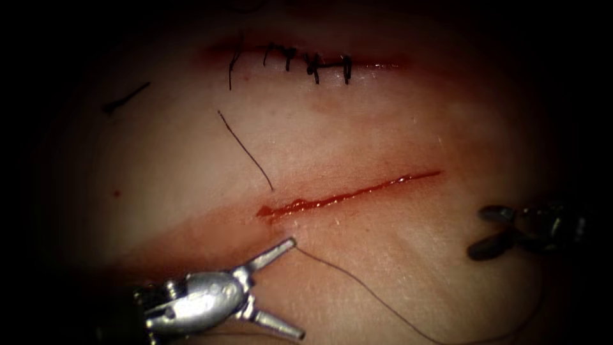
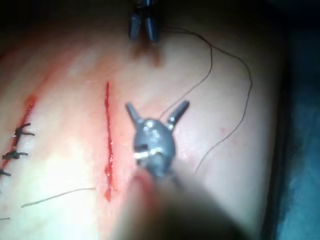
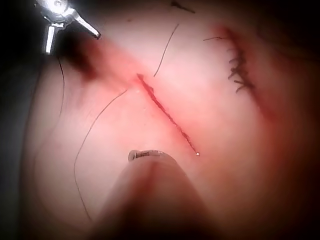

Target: Wound Closure

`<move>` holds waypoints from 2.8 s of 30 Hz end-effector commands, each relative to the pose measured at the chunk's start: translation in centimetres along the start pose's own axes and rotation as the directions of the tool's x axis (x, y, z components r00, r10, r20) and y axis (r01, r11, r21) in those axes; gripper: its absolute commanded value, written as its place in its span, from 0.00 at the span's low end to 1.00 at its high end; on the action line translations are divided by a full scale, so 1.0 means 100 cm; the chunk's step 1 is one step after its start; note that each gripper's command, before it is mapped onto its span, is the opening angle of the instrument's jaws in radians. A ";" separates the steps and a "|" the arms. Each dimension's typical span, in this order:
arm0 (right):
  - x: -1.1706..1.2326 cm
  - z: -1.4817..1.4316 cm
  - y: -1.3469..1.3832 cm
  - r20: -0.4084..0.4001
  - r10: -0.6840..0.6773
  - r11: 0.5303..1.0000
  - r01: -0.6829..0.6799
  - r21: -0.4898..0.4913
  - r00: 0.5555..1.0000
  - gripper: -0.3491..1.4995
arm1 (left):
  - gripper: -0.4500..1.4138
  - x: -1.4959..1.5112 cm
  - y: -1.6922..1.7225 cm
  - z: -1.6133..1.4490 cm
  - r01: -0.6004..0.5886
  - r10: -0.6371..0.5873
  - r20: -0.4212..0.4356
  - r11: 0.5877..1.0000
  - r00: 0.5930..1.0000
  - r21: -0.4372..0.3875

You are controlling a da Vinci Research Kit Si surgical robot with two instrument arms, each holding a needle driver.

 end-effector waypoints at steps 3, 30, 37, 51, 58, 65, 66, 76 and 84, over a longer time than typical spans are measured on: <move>-0.0003 0.0001 0.0003 0.005 0.013 1.000 -0.013 -0.015 1.000 0.98 | 0.72 -0.0008 0.0007 0.0046 -0.050 0.051 0.055 0.998 0.997 -0.022; -0.0002 0.0018 -0.0007 -0.011 0.007 1.000 -0.007 -0.009 1.000 0.99 | 0.57 -0.0041 0.0048 0.0178 -0.295 0.329 0.404 0.944 0.854 -0.144; -0.0001 0.0019 -0.0008 -0.013 0.002 1.000 -0.003 -0.012 1.000 0.99 | 0.51 -0.0035 0.0056 0.0182 -0.330 0.360 0.460 0.932 0.812 -0.146; 0.0003 0.0021 -0.0011 -0.015 0.005 1.000 -0.005 -0.009 1.000 0.99 | 0.02 -0.0041 0.0057 0.0190 -0.381 0.413 0.500 0.909 0.761 -0.170; 0.0004 0.0024 -0.0014 -0.018 0.006 1.000 -0.007 -0.007 1.000 0.99 | 0.00 -0.0031 0.0053 0.0175 -0.420 0.451 0.480 0.890 0.753 -0.178; 0.0018 0.0037 -0.0018 -0.091 0.002 0.997 0.004 0.074 0.996 0.95 | 0.00 -0.0004 0.0032 0.0122 -0.443 0.439 0.381 0.893 0.814 -0.084; 0.0027 0.0047 -0.0020 -0.134 -0.007 0.996 0.019 0.084 0.991 0.94 | 0.00 -0.0001 0.0028 0.0107 -0.442 0.433 0.351 0.895 0.830 -0.059; 0.0100 0.0139 -0.0033 -0.498 -0.055 0.969 0.166 0.181 0.866 0.91 | 0.00 -0.0013 0.0003 0.0013 -0.408 0.406 0.096 0.913 0.909 0.007; 0.0113 0.0172 -0.0054 -0.553 -0.090 0.948 0.241 0.207 0.828 0.89 | 0.00 -0.0023 -0.0012 -0.0020 -0.344 0.343 -0.055 0.939 0.938 0.002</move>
